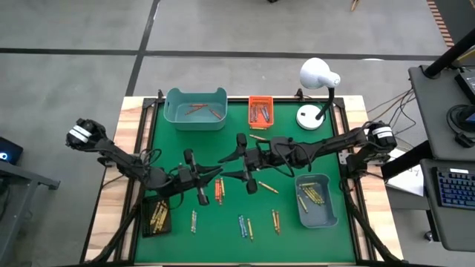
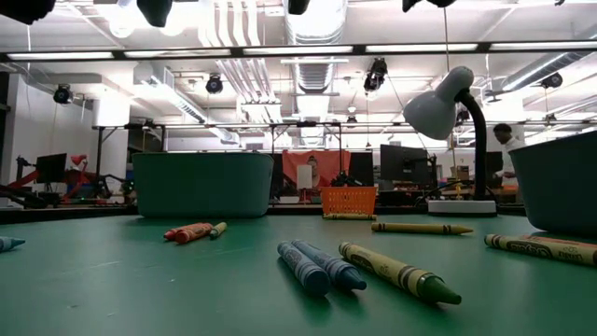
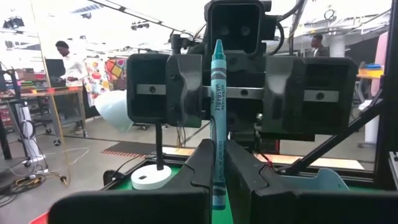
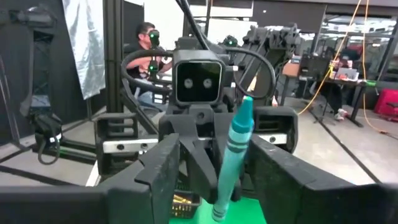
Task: Sort crayons
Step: Put the blue crayon into the orange bin
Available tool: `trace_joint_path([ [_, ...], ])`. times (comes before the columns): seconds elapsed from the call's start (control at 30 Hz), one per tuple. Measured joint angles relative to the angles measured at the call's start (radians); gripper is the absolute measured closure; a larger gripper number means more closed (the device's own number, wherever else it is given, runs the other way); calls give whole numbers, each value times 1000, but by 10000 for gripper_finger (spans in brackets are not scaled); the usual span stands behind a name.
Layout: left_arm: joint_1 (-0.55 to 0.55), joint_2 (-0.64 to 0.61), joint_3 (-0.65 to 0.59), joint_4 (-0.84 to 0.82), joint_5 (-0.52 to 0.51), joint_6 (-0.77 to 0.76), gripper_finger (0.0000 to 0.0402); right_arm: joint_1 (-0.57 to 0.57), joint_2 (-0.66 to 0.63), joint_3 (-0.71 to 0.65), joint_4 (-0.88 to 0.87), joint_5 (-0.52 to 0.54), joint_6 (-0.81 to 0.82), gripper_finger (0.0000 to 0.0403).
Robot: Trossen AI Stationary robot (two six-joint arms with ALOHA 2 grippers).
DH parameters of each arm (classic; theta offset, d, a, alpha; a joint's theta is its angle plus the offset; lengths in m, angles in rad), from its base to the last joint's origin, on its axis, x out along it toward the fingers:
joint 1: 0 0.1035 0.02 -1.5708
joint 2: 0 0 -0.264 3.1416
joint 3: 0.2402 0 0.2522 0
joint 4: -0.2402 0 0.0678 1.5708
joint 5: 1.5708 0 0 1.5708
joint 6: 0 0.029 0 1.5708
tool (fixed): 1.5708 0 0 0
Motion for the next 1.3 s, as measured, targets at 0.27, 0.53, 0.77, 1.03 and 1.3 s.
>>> trace_joint_path([
  [0.27, -1, -2, 2, 0, 0, -5, 381, -2, 2, 10, -1, 8, 3, 327],
  [0.53, -1, -3, 1, -2, -6, -12, 350, -8, -3, 12, -16, 9, 4, 386],
  [0.77, -1, -8, 2, -7, -64, -15, 299, -64, -60, 12, -206, 85, 0, 388],
  [1.03, -3, -10, 0, -54, -536, 22, 265, -205, -106, 13, -643, 638, -52, 389],
  [1.3, -2, -12, -3, -56, -500, 19, 270, -475, -50, 11, -868, 524, 210, 389],
])
